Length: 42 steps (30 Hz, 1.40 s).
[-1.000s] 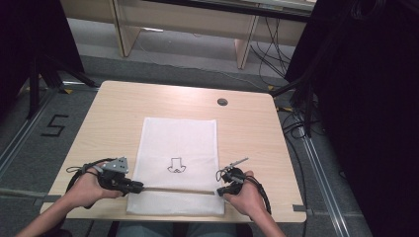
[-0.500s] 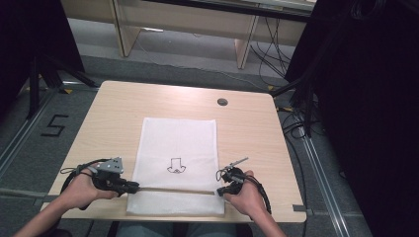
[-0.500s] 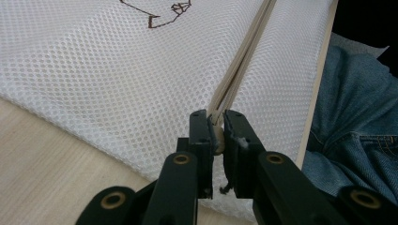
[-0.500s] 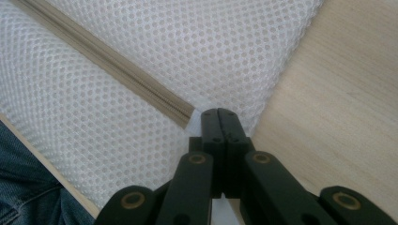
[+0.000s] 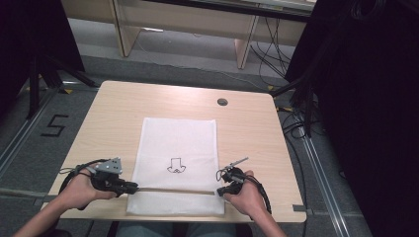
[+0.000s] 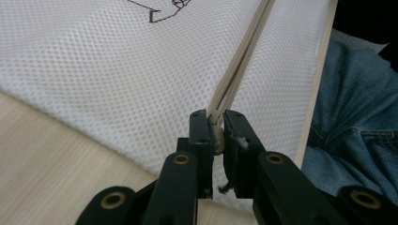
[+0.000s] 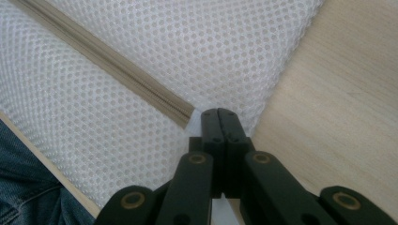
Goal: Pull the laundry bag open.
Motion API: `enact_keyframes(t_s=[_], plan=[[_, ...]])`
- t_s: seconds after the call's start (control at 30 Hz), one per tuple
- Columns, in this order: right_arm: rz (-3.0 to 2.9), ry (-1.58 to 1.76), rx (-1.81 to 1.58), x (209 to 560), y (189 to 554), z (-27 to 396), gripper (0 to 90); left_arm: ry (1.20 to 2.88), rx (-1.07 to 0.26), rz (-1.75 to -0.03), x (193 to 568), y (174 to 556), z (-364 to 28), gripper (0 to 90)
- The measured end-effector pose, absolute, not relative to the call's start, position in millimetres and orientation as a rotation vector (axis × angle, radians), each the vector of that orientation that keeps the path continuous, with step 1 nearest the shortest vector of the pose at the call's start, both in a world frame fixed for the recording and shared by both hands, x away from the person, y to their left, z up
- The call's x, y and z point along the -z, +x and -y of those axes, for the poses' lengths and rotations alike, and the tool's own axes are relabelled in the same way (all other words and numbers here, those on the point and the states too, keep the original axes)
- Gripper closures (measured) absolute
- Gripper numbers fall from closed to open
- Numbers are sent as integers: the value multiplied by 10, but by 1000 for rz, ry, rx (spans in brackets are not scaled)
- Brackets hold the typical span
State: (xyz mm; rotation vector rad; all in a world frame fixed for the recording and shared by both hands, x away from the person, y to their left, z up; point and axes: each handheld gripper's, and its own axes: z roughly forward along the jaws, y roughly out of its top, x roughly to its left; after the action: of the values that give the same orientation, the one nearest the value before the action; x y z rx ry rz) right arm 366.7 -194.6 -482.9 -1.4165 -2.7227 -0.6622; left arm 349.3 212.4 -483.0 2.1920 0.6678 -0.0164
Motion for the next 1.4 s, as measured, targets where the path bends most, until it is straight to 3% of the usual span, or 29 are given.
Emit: enact_keyframes(t_s=[1.4], plan=[[2721,-1412,657,4832,3682,1954,900,2225,-18,-723,4882,3506,-2292,818]])
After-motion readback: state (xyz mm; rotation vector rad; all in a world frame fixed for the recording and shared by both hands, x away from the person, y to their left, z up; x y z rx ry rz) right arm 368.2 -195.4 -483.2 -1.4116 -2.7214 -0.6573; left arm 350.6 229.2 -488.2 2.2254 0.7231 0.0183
